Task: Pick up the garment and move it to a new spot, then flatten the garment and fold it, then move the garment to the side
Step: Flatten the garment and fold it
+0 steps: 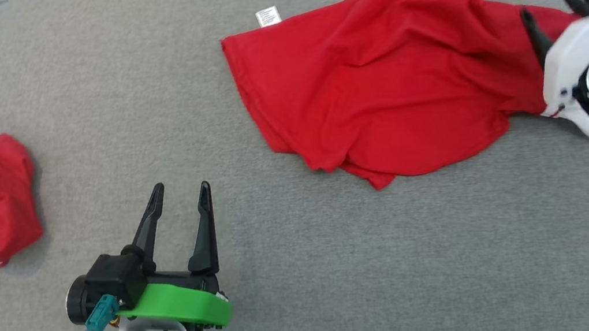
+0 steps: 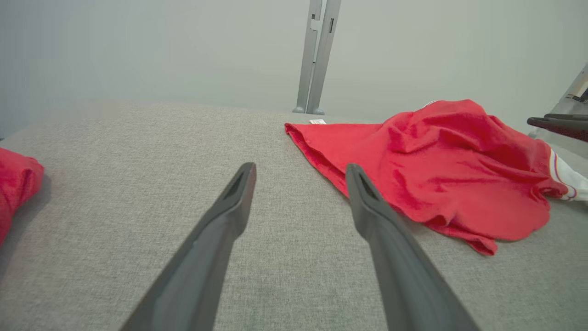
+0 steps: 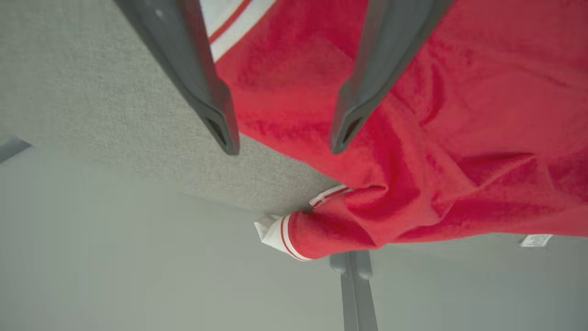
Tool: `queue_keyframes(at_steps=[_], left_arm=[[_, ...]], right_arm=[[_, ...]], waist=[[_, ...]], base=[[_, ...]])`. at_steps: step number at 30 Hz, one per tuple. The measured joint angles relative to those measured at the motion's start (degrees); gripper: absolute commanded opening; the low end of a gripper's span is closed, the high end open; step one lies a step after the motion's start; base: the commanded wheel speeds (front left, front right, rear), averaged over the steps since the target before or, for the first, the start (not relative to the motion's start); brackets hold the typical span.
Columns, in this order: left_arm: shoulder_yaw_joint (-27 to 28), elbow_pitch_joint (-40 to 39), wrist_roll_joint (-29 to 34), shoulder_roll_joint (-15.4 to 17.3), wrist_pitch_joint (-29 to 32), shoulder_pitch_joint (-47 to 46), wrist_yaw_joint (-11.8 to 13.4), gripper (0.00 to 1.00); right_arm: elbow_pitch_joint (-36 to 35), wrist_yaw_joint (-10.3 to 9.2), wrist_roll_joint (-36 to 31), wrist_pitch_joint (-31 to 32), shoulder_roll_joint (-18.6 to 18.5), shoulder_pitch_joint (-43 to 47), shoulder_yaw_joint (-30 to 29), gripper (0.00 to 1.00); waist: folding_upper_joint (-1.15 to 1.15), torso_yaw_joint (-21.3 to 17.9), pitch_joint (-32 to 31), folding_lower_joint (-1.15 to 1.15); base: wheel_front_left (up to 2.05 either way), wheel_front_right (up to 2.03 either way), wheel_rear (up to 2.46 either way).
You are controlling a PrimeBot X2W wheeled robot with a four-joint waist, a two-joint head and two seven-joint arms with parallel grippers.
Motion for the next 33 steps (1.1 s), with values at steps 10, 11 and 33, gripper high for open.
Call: queue_keyframes(at_steps=[10,11,33], left_arm=[[0.6,-0.6,0.1,0.6,0.0,0.7,0.0,1.0],[0.6,-0.6,0.1,0.7,0.0,0.7,0.0,1.0],[2.0,1.0,0.0,0.7,0.0,3.9,0.0,1.0]], right_arm=[[-5.2,-0.01,7.7,11.7,-3.8,9.5,2.4,1.0],[-5.8,0.0,8.2,12.8,-3.8,10.3,2.7,1.0],[-16.9,-0.01,7.7,24.0,-4.5,17.0,7.1,0.0]], waist=[[0.0,-3.6,-2.0,0.0],[0.0,-3.7,-1.9,0.0],[0.0,-5.5,-6.8,0.0]], base=[[0.0,0.0,0.0],[0.0,0.0,0.0],[0.0,0.0,0.0]])
